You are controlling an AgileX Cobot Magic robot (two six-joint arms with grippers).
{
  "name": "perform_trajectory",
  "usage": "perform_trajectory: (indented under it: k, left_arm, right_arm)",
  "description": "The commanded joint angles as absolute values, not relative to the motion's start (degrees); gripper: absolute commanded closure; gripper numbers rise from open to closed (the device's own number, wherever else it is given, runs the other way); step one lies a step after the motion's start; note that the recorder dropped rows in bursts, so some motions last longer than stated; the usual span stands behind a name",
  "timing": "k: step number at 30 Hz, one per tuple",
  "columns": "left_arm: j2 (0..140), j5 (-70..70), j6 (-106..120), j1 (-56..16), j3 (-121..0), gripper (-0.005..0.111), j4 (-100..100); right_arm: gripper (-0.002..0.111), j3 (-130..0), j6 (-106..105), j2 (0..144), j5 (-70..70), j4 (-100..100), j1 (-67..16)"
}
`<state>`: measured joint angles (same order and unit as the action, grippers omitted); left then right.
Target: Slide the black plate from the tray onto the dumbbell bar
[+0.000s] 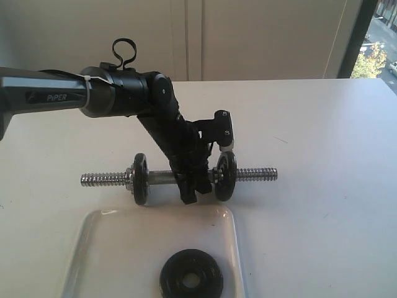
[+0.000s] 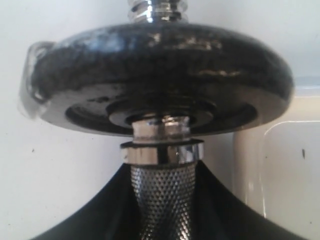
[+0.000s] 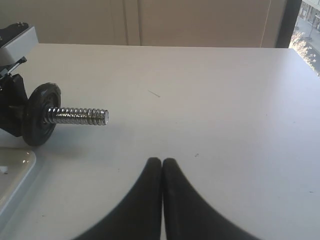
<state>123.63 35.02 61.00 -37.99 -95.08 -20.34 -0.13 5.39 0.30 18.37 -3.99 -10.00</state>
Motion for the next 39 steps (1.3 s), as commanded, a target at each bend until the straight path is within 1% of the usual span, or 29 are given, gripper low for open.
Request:
perform_trajectory:
  k: [1,7,26,39]
  left_arm:
    - [123.37,35.35,57.14,-37.97,-95.39,0.107,-20.52]
    - [123.27,34.75,52.36,-37.86,-95.39,0.107,-20.39]
    - [119.37,36.10,52.13,-37.86,-95.39,0.107,-16.72]
    - [119.25,37.23,47.25,-37.86,-95.39,0.107,-12.77]
  right_arm:
    - [0.108,0.00,5.76,0.00,17.87,-4.29,-10.27]
    - [0.108,0.00,5.76,0.00,17.87,-4.29,-10.27]
    - [0.108,0.00,5.76,0.00,17.87,-4.29,-10.27]
    - [0.108,0.00,5.76,0.00,17.87,-4.29,-10.27]
